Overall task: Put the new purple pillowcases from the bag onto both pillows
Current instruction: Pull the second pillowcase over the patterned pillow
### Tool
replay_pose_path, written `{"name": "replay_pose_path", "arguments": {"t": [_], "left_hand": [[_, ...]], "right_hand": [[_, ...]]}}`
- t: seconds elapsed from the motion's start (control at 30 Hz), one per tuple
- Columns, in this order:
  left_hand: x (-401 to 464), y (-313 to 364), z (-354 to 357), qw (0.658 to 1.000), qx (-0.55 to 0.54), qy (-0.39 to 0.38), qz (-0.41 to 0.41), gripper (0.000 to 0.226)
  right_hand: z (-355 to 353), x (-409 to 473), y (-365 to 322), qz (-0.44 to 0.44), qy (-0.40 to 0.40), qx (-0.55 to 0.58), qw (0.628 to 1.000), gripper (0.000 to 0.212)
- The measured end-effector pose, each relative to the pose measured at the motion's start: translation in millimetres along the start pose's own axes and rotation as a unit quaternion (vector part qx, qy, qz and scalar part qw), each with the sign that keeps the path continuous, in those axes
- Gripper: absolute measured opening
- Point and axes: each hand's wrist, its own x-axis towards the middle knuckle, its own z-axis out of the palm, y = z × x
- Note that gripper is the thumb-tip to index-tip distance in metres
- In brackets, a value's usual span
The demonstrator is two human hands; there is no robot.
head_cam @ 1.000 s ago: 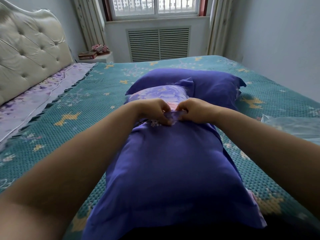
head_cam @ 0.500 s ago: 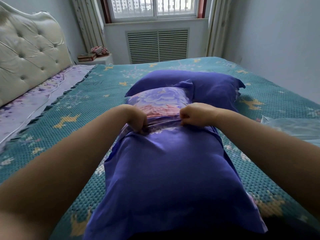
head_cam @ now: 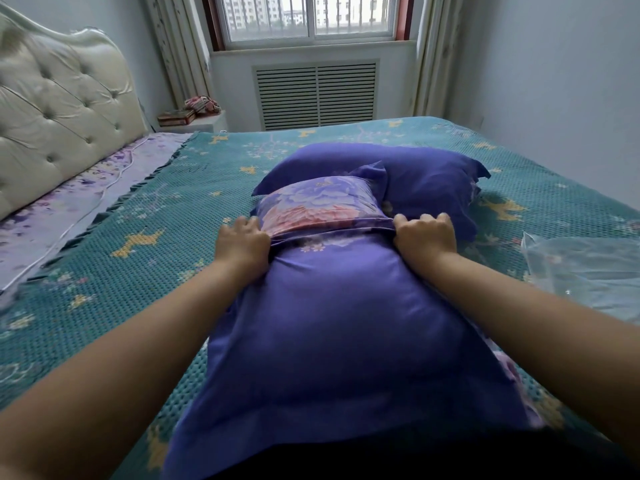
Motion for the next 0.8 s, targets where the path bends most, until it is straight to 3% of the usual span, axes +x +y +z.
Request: {"name": "replay_pose_path", "arguments": {"t": [0.13,0.2,0.27,0.37,0.47,0.57,0.63,0.67,0.73,0.8], "left_hand": [[2.4,0.4,2.6,0.980,-0.201,0.011,-0.004,0.027],[4.9,1.3,2.0,0.938,-0.346,-0.016,0.004,0.032],[6.6,8.0,-2.8,0.883,-0.468,-0.031,0.019,0.024],[13.3,19.2,-13.7,0.841,-0.539,-0.027,0.037,0.007],[16.1,22.7,-19.5,0.805,-0.591,-0.039,0.033,0.017],[15.4,25.3,-20.6,0.837,-0.541,-0.033,0.071,0.025],[15.5,27.9,-22.3,0.890,-0.446,0.017,0.092,0.025],[15.9,28.0,-22.2,0.917,-0.385,0.047,0.094,0.022],[15.3,26.5,-21.2,0.954,-0.270,0.085,0.096,0.016],[11.5,26.3,-19.6,0.974,-0.169,0.091,0.117,0.023]], "right_hand": [[-3.2,-0.5,-3.0,-0.043,-0.041,0.040,0.997,0.023],[-10.1,4.2,-1.2,-0.014,-0.105,0.183,0.977,0.023],[-13.1,11.1,-1.0,0.011,-0.132,0.340,0.931,0.022],[-12.1,15.5,3.1,0.034,-0.092,0.430,0.897,0.011],[-6.6,14.0,10.1,0.049,-0.039,0.449,0.891,0.011],[-4.6,12.5,11.7,0.050,-0.020,0.525,0.849,0.036],[-4.1,11.6,10.3,0.045,-0.020,0.535,0.843,0.037],[-2.4,12.2,9.9,0.041,-0.015,0.516,0.855,0.031],[0.3,12.1,12.0,0.037,-0.009,0.393,0.919,0.012],[6.6,8.8,12.8,0.027,-0.016,0.232,0.972,0.016]]}}
